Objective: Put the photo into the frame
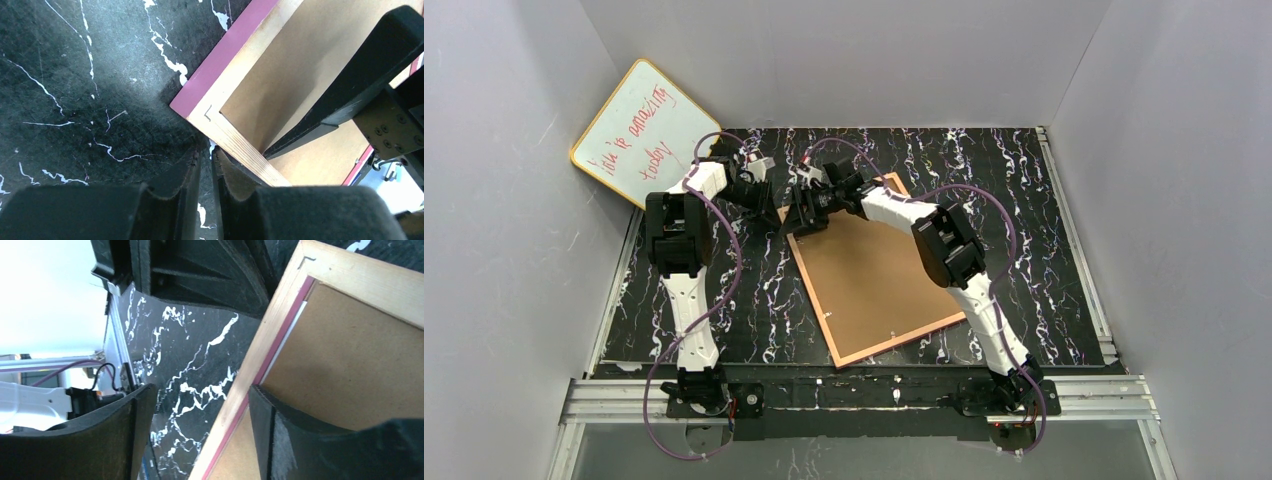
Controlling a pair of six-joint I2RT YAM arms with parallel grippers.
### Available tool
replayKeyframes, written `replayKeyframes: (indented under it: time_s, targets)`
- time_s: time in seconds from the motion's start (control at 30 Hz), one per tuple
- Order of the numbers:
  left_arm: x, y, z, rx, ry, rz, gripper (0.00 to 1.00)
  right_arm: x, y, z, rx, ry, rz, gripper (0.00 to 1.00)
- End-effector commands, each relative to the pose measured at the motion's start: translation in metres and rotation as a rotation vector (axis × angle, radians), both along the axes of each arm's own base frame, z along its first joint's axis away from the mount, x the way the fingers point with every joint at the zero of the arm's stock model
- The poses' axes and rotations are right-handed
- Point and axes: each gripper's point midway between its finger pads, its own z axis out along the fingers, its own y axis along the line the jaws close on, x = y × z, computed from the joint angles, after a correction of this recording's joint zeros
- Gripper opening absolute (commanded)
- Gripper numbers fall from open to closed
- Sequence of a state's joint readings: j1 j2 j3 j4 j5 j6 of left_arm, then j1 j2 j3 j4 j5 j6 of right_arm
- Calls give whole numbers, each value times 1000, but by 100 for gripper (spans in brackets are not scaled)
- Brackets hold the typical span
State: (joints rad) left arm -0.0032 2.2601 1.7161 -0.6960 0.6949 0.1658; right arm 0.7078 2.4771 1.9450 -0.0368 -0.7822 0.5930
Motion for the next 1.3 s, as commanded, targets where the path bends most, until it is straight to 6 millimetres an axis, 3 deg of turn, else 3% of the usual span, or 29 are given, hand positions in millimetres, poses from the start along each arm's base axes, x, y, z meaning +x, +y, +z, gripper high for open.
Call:
replayKeyframes:
  time_s: [0.0, 0.1, 0.23, 0.47, 0.8, 1.1, 1.27]
  targets:
    - [-9, 2, 19, 49, -39, -55, 15, 13, 3, 40, 41, -20, 14, 79]
    - [-10, 9, 33, 64, -64, -68, 16, 46, -13, 69, 56, -83, -88, 86]
    - [-22, 7, 40, 41, -52, -97, 18, 62, -31, 73, 38, -102, -146, 88]
    - [-40, -6, 24, -17, 10, -84, 18, 46, -30, 31, -7, -23, -80, 83]
    - [-35, -5, 12, 2, 19, -65, 18, 17, -19, -9, -61, 35, -10, 80]
    - [-35, -4, 8, 14, 19, -65, 17, 3, -16, -23, -81, 83, 21, 75]
    - [-34, -3, 6, 23, 20, -65, 17, -9, -17, -21, -86, 92, 33, 74]
